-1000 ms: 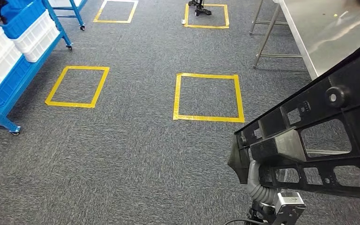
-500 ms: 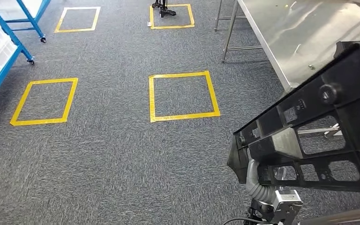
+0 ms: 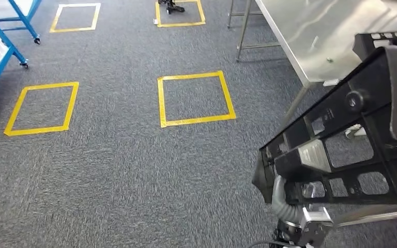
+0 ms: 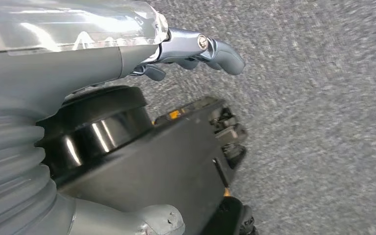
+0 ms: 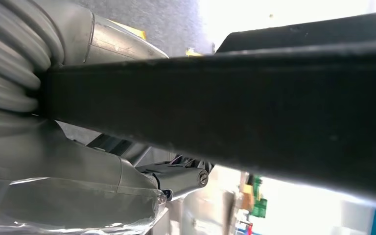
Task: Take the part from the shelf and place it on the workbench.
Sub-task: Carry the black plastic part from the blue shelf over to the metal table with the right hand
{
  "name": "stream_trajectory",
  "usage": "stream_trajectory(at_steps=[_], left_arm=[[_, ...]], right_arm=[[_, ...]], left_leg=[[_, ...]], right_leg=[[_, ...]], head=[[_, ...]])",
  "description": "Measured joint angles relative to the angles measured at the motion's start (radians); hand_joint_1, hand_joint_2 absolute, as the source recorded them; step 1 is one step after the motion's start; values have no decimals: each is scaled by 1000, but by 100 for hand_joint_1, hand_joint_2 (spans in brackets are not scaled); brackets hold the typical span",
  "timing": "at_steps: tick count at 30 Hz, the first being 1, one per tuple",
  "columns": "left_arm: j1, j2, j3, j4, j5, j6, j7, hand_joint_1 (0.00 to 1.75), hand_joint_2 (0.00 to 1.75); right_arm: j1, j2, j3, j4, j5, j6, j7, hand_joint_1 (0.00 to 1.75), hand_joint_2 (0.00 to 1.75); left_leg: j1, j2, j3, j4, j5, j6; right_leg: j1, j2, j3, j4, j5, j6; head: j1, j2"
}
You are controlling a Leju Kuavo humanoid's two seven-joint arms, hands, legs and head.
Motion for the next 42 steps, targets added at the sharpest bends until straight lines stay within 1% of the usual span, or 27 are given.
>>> stream_trajectory(at_steps=[2, 3, 5, 7, 8, 9, 10, 12, 14, 15, 17, 18, 19, 22, 23, 24, 26, 27, 28, 30, 31, 33, 34, 37, 39, 40, 42], left_arm=[[-1, 0, 0, 0, 0, 0, 0, 0, 175], [-1, 0, 0, 0, 0, 0, -1, 0, 175], [-1, 0, 1, 0, 0, 0, -1, 0, 175], [-1, 0, 2, 0, 0, 2, -2, 0, 175], [-1, 0, 2, 0, 0, 3, -1, 0, 175], [-1, 0, 2, 0, 0, 3, -1, 0, 175], [-1, 0, 2, 0, -1, 4, -1, 0, 175], [-2, 0, 3, 0, -2, 5, 0, 0, 175], [-4, 0, 3, 0, -4, 6, 1, 0, 175], [-4, 0, 3, 0, -5, 7, 2, 0, 175], [-3, -1, 3, 0, -6, 9, 3, 0, 175], [-3, -2, 4, 0, -7, 10, 4, 0, 175], [-3, -2, 4, 0, -7, 11, 4, 0, 175], [-3, -2, 4, 0, -9, 12, 5, 0, 175], [-3, -2, 4, 0, -9, 12, 5, 0, 175], [-3, -2, 4, 0, -10, 12, 6, 0, 175], [-3, -2, 4, 0, -10, 12, 8, 0, 175], [-3, -2, 4, 0, -10, 13, 12, 0, 175], [-3, -2, 4, 0, -10, 14, 17, 0, 175], [-3, -3, 5, 0, -7, 14, 25, 0, 175], [-3, -3, 6, 0, -5, 13, 27, 0, 175], [-3, -3, 10, 0, -2, 12, 31, 0, 175], [-3, -2, 12, 0, -1, 12, 33, 0, 175], [-2, -2, 20, 0, 2, 14, 36, 0, 175], [-1, -1, 23, 0, 3, 15, 37, 0, 175], [0, -1, 24, 0, 3, 15, 38, 0, 175], [1, -1, 25, 0, 3, 15, 38, 0, 175]], right_arm=[[-2, 0, 0, 0, 1, 0, 1, 175, 175], [-3, 0, 0, 1, 1, 0, 1, 175, 175], [-3, 0, 0, 1, 2, 0, 2, 175, 175], [-3, 0, 0, 1, 2, 0, 3, 175, 175], [-2, 0, 0, 2, 2, 0, 3, 175, 175], [-2, 0, 0, 2, 2, 0, 3, 175, 175], [-2, 0, 0, 3, 2, -1, 3, 175, 175], [-2, 0, 0, 4, 3, -1, 3, 175, 175], [-2, 0, 0, 4, 5, -1, 3, 175, 175], [-2, 0, 0, 4, 6, -2, 3, 175, 175], [-2, 0, 0, 4, 9, -2, 3, 175, 175], [-1, 0, 0, 4, 10, -3, 2, 175, 175], [1, 0, 0, 4, 11, -4, 2, 175, 175], [3, -1, 0, 5, 11, -5, 3, 175, 175], [3, -1, 0, 6, 12, -5, 3, 175, 175], [3, -1, 0, 7, 12, -5, 3, 175, 175], [4, -1, 0, 9, 12, -5, 3, 175, 175], [4, -1, 0, 10, 13, -5, 3, 175, 175], [3, -1, 0, 10, 14, -5, 3, 175, 175], [3, -1, 0, 9, 18, -6, 3, 175, 175], [4, -1, 0, 9, 22, -9, 2, 175, 175], [7, -1, 0, 10, 32, -18, 1, 175, 175], [9, -1, 0, 10, 37, -23, -1, 175, 175], [10, -1, 0, 9, 47, -35, -3, 175, 175], [12, -1, 0, 9, 50, -48, -6, 175, 175], [13, 0, 0, 9, 50, -56, -9, 175, 175], [14, 3, 0, 9, 50, -70, -16, 175, 175]], left_leg=[[1, -1, -2, 2, 6, -12], [2, -6, -10, 13, -10, -18], [5, -19, -38, 91, -96, -28], [7, -24, -71, 222, -190, -34], [8, -25, -77, 276, -207, -36], [9, -25, -68, 299, -200, -36], [10, -25, -43, 287, -174, -36], [11, -28, 56, 163, -127, -31], [8, -34, 146, 26, -133, -23], [6, -37, 165, -10, -143, -20], [2, -35, 161, -25, -134, -10], [2, -32, 154, -29, -124, -2], [3, -29, 143, -31, -111, 7], [4, -20, 98, -33, -70, 23], [3, -19, 81, -32, -57, 23], [3, -17, 64, -31, -45, 22], [3, -15, 28, -27, -23, 17], [3, -15, 14, -24, -15, 15], [2, -15, 2, -21, -7, 11], [-1, -14, -10, -12, 7, 0], [-1, -13, -12, -10, 13, -6], [2, -13, -17, -5, 20, -18], [3, -16, -24, 9, 4, -24], [8, -24, -79, 158, -109, -38], [10, -25, -106, 265, -152, -43], [11, -25, -95, 271, -146, -43], [11, -38, -20, 171, -101, -37]], right_leg=[[-2, 2, -9, -3, 16, -15], [-4, 2, -17, -5, 26, -23], [-7, 1, -40, -8, 49, -37], [-5, 3, -70, -4, 71, -42], [-5, 4, -87, -1, 82, -41], [-4, 5, -105, 3, 92, -40], [-4, 6, -122, 8, 102, -38], [-4, 8, -153, 19, 118, -32], [-3, 11, -170, 28, 133, -23], [-4, 11, -174, 29, 141, -17], [-7, 12, -176, 26, 160, -5], [-9, 14, -182, 31, 154, 0], [-11, 14, -190, 49, 128, 5], [-16, 14, -233, 204, -26, 14], [-17, 14, -241, 263, -54, 17], [-18, 14, -238, 302, -57, 18], [-18, 13, -187, 287, -5, 18], [-17, 11, -136, 231, 19, 15], [-15, 8, -73, 154, 24, 11], [-9, 2, 25, 15, -8, 1], [-6, 2, 46, -20, -23, -4], [-6, 2, 44, -31, -18, -17], [-8, 2, 39, -31, -10, -25], [-9, 0, 14, -27, 9, -41], [-7, 7, -6, -17, 18, -41], [-7, 14, -16, -10, 21, -39], [-7, 29, -33, 4, 24, -36]], head=[[3, 0], [2, 0], [0, 0], [-2, 0], [-2, 0], [-2, 0], [-2, 0], [-3, 0], [-2, 0], [-3, 0], [-6, 0], [-9, 0], [-8, 0], [-3, 0], [-2, 0], [-3, 0], [-2, 0], [-2, 0], [-2, 0], [-3, 0], [-3, 0], [-3, 0], [-4, 0], [-9, 0], [-9, 0], [-9, 0], [-9, 0]])
